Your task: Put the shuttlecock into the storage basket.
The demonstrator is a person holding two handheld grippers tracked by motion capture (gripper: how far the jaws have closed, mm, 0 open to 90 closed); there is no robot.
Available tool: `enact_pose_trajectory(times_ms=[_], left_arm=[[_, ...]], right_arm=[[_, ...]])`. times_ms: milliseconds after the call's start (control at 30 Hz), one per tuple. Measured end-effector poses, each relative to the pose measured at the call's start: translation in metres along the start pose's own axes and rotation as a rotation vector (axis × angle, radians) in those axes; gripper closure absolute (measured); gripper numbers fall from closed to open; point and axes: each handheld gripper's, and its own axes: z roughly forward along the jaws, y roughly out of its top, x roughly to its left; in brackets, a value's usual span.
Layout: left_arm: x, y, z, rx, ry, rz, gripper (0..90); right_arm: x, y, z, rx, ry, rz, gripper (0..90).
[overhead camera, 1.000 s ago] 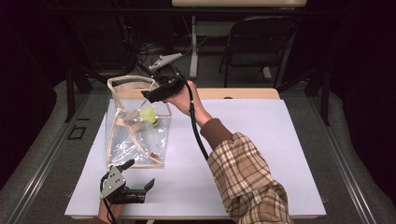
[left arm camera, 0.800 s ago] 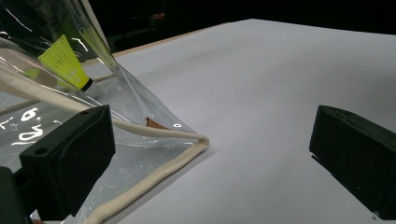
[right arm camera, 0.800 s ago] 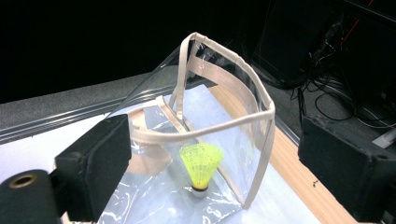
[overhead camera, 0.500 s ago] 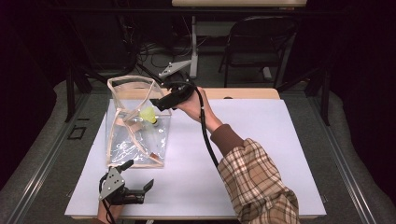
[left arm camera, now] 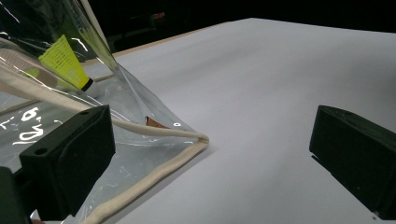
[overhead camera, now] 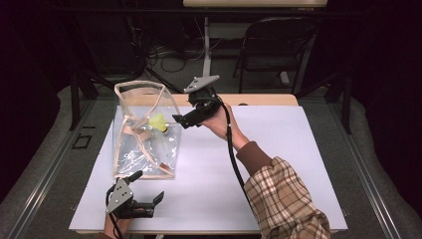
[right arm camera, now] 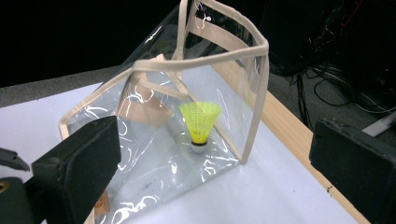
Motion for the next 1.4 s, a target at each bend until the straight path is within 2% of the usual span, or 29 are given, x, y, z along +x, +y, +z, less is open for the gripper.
enact_pose_trajectory(times_ms=[700, 1400], left_arm=[[-0.001, 0.0, 0.0, 0.004, 0.0, 0.002, 0.2], [-0.001, 0.0, 0.0, 0.006, 0.001, 0.005, 0.1]], right_arm=[[0.0, -0.044, -0.043, -0.004, -0.033, -0.002, 0.0], [-0.002, -0.093, -0.081, -0.034, -0.084, 0.034, 0.0]])
